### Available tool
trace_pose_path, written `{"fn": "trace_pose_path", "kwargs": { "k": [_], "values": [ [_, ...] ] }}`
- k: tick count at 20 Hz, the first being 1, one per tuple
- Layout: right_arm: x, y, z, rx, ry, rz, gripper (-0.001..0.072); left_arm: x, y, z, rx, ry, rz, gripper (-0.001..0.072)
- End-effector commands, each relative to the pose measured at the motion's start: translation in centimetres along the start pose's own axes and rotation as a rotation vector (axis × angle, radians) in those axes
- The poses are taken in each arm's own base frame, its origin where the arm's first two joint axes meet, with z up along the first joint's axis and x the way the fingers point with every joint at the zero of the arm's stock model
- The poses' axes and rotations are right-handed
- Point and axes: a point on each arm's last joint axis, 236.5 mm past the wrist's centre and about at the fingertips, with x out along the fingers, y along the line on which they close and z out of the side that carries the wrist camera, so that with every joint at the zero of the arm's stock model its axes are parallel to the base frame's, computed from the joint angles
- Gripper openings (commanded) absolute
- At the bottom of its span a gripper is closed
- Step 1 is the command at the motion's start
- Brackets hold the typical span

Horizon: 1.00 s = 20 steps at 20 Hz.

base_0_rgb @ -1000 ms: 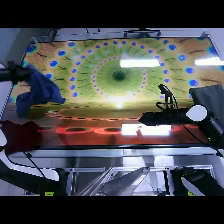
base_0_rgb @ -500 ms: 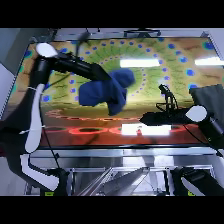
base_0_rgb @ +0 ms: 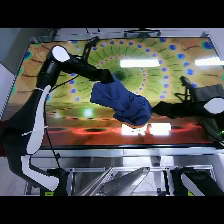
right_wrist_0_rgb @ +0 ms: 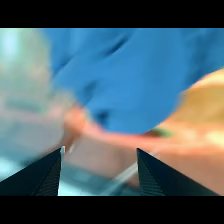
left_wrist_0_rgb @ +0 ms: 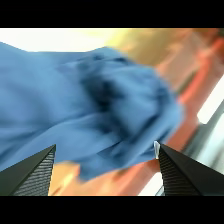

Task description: Fold the shirts.

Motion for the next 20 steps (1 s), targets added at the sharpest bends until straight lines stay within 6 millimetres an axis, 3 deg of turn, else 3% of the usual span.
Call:
{"fn": "trace_pose_path", "kwargs": {
  "k": [1, 4, 6, 8, 10, 13, 15, 17, 19, 20],
  "values": [
    [-1.6, -6.6, 3.4, 0.143, -0.087, -0.07, 0.0521, -2.3, 7.5, -3.5, -0.185, 0.052, 0.085, 0.0714],
    [1.4, -9.7, 3.2, 0.171, -0.007, -0.054, 0.0522, -1.5, 13.2, -8.2, -0.366, 0.087, 0.104, 0.0714],
    [4.5, -11.0, 2.3, 0.175, 0.065, -0.047, 0.0521, 0.1, 15.4, -10.7, -0.465, 0.101, 0.078, 0.0714],
    [7.6, -12.0, 1.6, 0.198, 0.113, -0.041, 0.0521, 2.1, 15.6, -11.5, -0.527, 0.101, -0.009, 0.0714],
    [10.3, -11.7, 1.1, 0.22, 0.143, 0.007, 0.052, 4.3, 14.9, -11.1, -0.573, 0.088, -0.111, 0.0713],
    [12.7, -9.9, 1.6, 0.242, 0.128, 0.117, 0.0518, 7.2, 14.8, -11.2, -0.554, 0.136, -0.125, 0.0695],
    [13.2, -8.6, 2.7, 0.245, 0.096, 0.178, 0.0512, 8.8, 14.5, -10.3, -0.52, 0.146, -0.132, 0.0695],
    [13.2, -8.2, 3.8, 0.258, 0.072, 0.199, 0.0451, 10.0, 14.5, -9.8, -0.485, 0.168, -0.111, 0.0695],
    [13.2, -8.2, 4.4, 0.251, 0.064, 0.201, 0.0412, 10.7, 15.4, -10.9, -0.459, 0.231, -0.036, 0.0694],
    [13.2, -8.2, 4.6, 0.241, 0.061, 0.202, 0.0218, 10.9, 15.5, -11.4, -0.439, 0.263, -0.016, 0.0656]
  ]
}}
